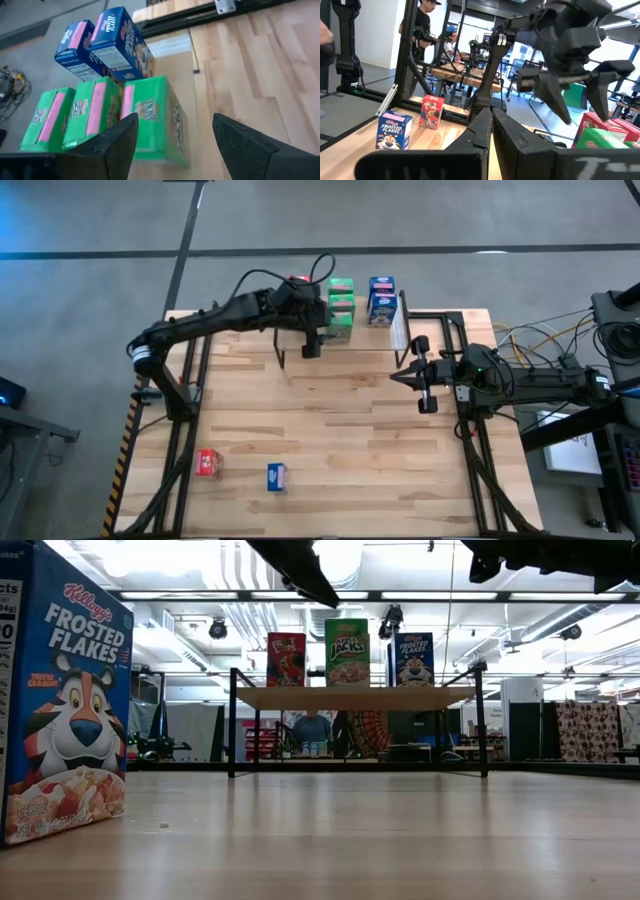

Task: Stack cereal on shelf
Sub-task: Put the green cereal box on the shelf

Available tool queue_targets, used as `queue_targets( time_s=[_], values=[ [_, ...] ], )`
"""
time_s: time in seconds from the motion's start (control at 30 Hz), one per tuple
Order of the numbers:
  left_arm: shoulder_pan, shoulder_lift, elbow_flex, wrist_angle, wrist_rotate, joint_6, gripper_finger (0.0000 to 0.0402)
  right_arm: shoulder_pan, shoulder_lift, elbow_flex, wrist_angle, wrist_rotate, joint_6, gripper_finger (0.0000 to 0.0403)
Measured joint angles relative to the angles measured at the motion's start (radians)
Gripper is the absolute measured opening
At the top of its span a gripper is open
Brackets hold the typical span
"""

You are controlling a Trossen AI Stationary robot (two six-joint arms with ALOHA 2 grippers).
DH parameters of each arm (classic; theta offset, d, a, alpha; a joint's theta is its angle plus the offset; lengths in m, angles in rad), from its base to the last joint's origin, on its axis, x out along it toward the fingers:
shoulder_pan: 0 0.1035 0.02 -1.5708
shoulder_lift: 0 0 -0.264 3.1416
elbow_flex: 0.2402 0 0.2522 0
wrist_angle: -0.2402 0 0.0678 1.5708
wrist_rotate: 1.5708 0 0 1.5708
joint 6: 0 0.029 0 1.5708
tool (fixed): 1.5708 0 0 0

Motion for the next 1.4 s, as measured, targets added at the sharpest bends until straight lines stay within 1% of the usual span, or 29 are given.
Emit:
queue_targets(
  time_s=[0.1, 0.17, 0.23, 0.3, 0.37, 0.4, 0.67, 0.83, 0.97, 1.17, 1.4],
  values=[
    [-0.003, -0.004, 0.034, -0.084, 0.000, -0.008, 0.0235, 0.000, 0.000, 0.000, 0.000, 0.000, 0.000, 0.0009],
    [-0.003, -0.004, 0.036, -0.127, -0.004, -0.010, 0.0231, 0.000, 0.000, 0.000, 0.000, 0.000, 0.000, 0.0009],
    [-0.003, -0.004, 0.034, -0.153, -0.044, -0.010, 0.0226, 0.000, 0.000, 0.000, 0.000, 0.000, 0.000, 0.0009],
    [-0.003, -0.004, 0.031, -0.176, -0.105, -0.011, 0.0214, 0.000, 0.000, 0.000, 0.000, 0.000, 0.000, 0.0009],
    [-0.002, -0.002, 0.024, -0.182, -0.161, -0.010, 0.0196, 0.000, 0.000, 0.000, 0.000, 0.000, 0.000, 0.0009],
    [-0.002, 0.000, 0.020, -0.183, -0.172, -0.009, 0.0185, 0.000, 0.000, 0.000, 0.000, 0.000, 0.000, 0.0009],
    [0.004, 0.033, -0.030, -0.113, -0.174, -0.002, 0.0088, 0.000, 0.000, 0.000, 0.001, 0.000, -0.010, 0.0009],
    [0.005, 0.060, -0.032, -0.070, -0.180, -0.002, 0.0052, 0.000, 0.000, 0.000, 0.001, 0.000, -0.012, 0.0009],
    [0.005, 0.075, -0.031, -0.062, -0.181, -0.008, 0.0041, 0.000, 0.000, 0.000, 0.001, 0.000, -0.012, 0.0009],
    [0.004, 0.068, -0.031, -0.089, -0.182, -0.054, 0.0040, 0.000, 0.000, 0.000, 0.001, 0.000, -0.017, 0.0009],
    [-0.021, 0.053, -0.030, -0.078, -0.181, -0.095, 0.0040, 0.000, 0.000, 0.000, 0.003, 0.000, -0.018, 0.0009]
  ],
)
